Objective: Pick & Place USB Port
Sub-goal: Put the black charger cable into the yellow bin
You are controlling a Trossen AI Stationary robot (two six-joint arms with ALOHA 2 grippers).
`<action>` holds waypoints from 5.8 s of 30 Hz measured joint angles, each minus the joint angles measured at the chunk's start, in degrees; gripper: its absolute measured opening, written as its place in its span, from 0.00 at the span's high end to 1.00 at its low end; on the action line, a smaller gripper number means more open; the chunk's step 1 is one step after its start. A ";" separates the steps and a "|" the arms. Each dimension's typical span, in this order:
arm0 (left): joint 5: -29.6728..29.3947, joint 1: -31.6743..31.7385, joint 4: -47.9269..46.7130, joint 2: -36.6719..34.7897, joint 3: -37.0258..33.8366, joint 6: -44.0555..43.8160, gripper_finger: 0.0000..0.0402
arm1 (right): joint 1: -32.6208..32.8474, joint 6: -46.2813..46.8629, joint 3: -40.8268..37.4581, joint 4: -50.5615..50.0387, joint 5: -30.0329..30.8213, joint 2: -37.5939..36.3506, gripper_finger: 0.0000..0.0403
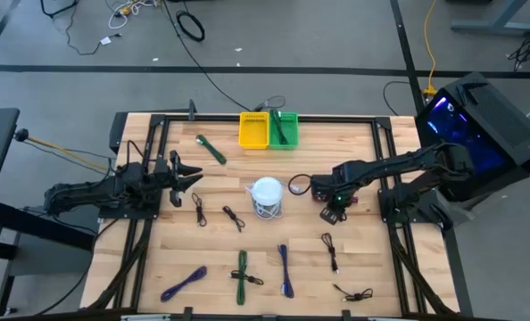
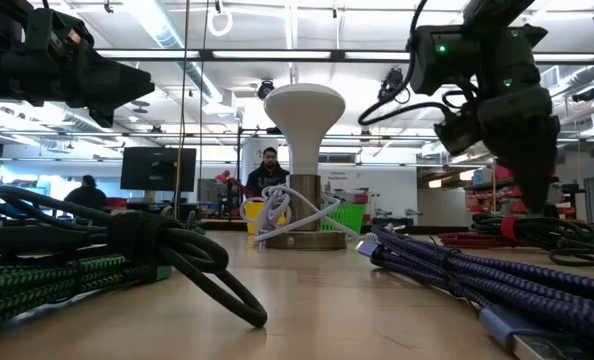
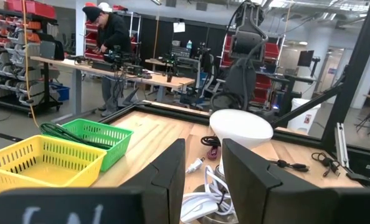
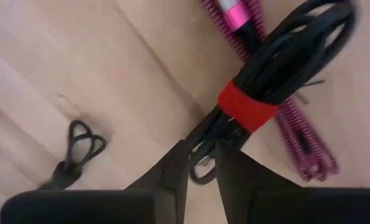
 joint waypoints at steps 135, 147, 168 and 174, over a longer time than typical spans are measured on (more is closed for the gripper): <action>4.10 6.69 24.80 75.71 41.30 4.84 0.88 | -8.62 -35.96 19.32 52.44 7.23 -0.06 0.73; 6.43 22.97 16.72 75.74 41.27 -5.99 0.88 | -10.23 -33.33 19.32 37.78 13.82 -1.98 0.65; 16.03 32.83 -0.17 101.39 57.55 -16.11 0.88 | -2.53 -32.11 19.32 38.44 17.61 -2.38 0.72; 16.28 32.83 -0.78 103.28 61.37 -17.62 0.88 | -1.93 -32.36 19.32 38.47 17.65 -2.38 0.72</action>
